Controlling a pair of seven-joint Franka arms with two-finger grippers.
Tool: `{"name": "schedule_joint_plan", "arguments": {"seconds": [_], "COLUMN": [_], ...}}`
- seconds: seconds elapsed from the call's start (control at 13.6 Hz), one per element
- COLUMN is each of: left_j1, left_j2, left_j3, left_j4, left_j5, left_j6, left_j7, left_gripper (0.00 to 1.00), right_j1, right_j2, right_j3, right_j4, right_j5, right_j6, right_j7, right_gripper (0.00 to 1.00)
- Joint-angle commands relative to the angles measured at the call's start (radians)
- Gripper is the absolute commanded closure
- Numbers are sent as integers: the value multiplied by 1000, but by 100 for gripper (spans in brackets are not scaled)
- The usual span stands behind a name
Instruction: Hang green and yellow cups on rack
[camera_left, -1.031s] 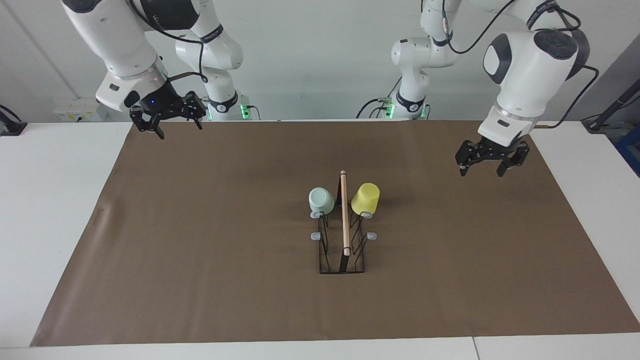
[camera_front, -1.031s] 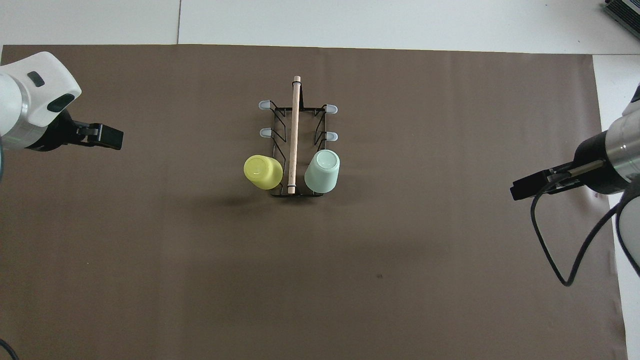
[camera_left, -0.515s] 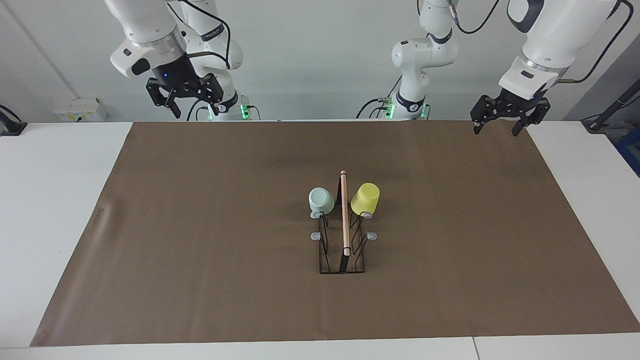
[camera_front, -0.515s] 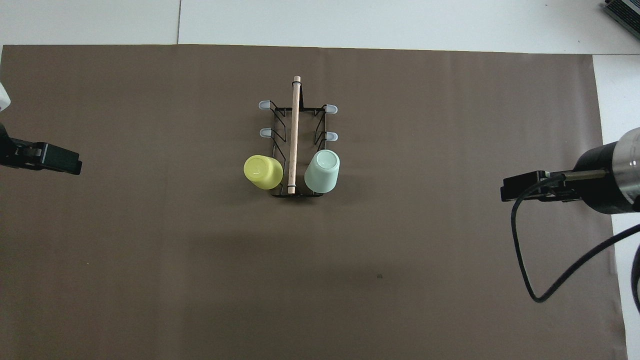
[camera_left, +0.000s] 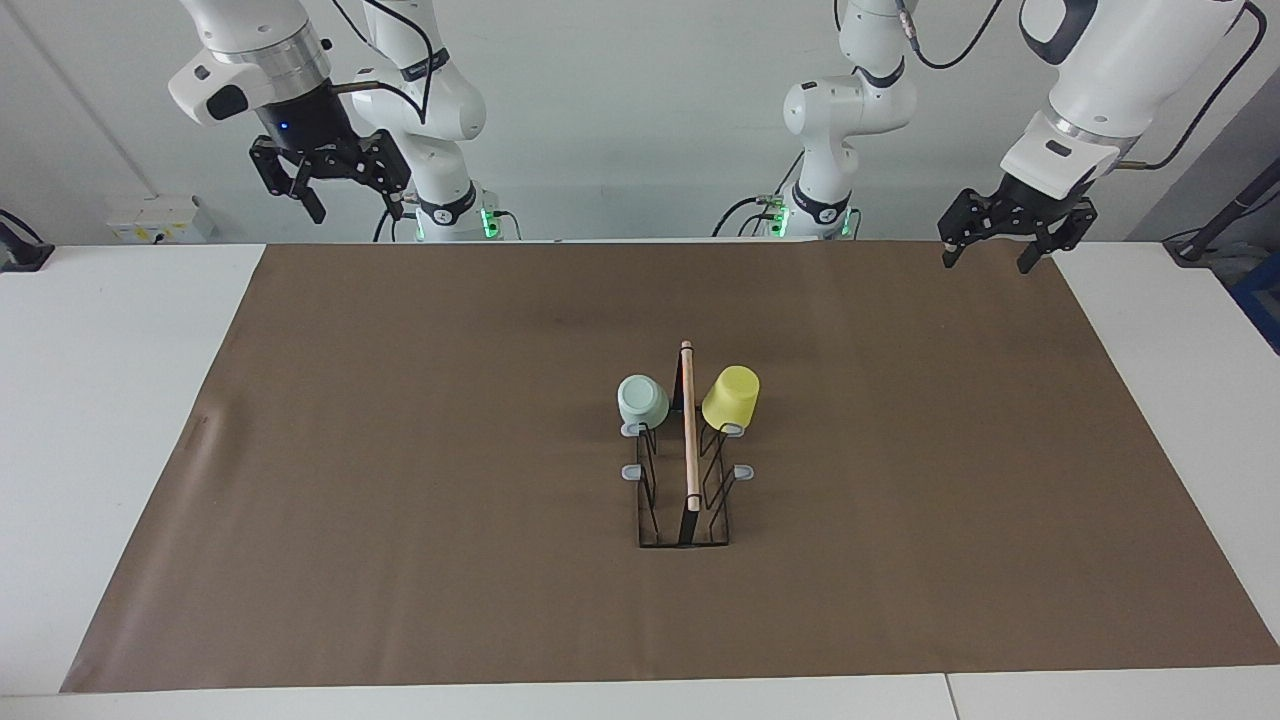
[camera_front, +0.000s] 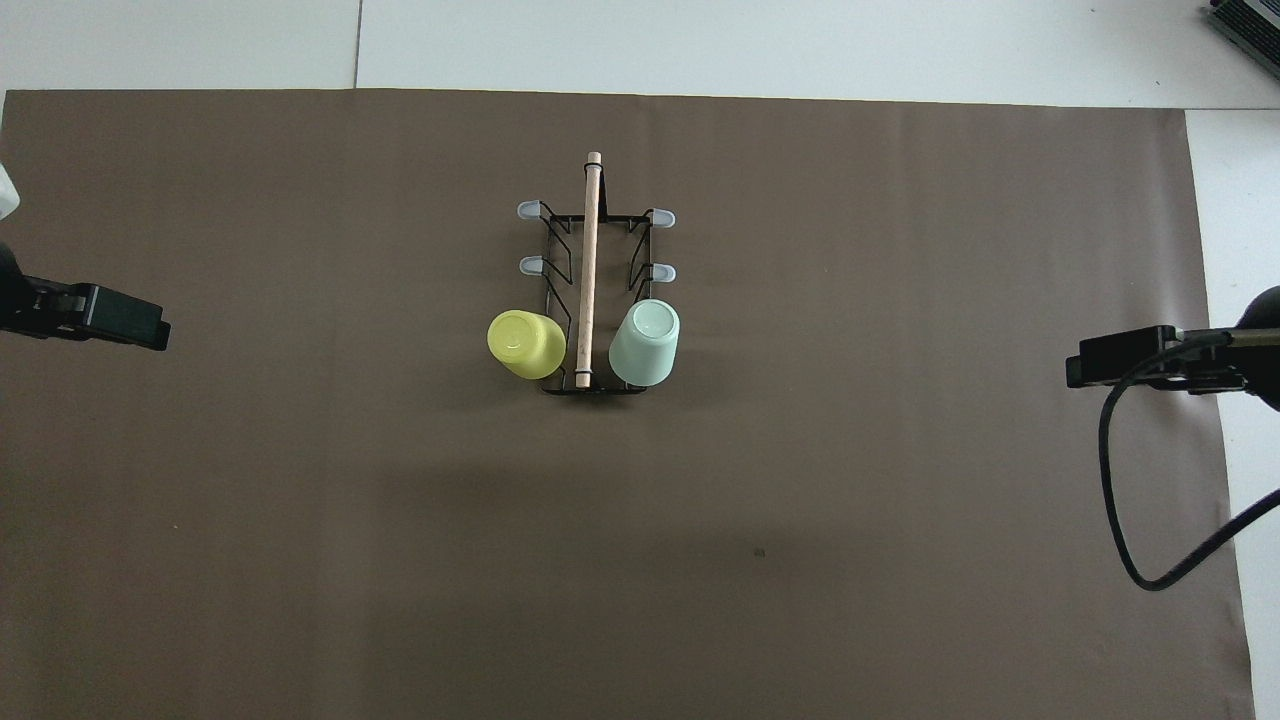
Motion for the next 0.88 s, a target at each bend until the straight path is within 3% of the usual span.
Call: {"name": "schedule_joint_plan", "arguments": {"seconds": [0.0,0.15,0.37,0.81], "left_j1": [13,12,13,13], "left_j2": [7,3,-5,-17], "left_j3": [-12,-12,-7,-10], "left_j4": [36,37,38,33], "left_j5": [0,-3,0,8], "left_j6": [-42,-44,-44,-33], "left_j7": [13,13,13,9], "left_gripper": [0,0,0,0], "right_j1": [-10,24,232,254], "right_j2": [15,15,99,116], "right_j3": [9,-8,-256,-221], "right_j4": [14,8,32,42], "right_j5": [7,8,-1,-101], "right_j6": [6,7,12,3], "right_j7": [-24,-22,-28,-28], "right_gripper": [0,0,0,0]}}
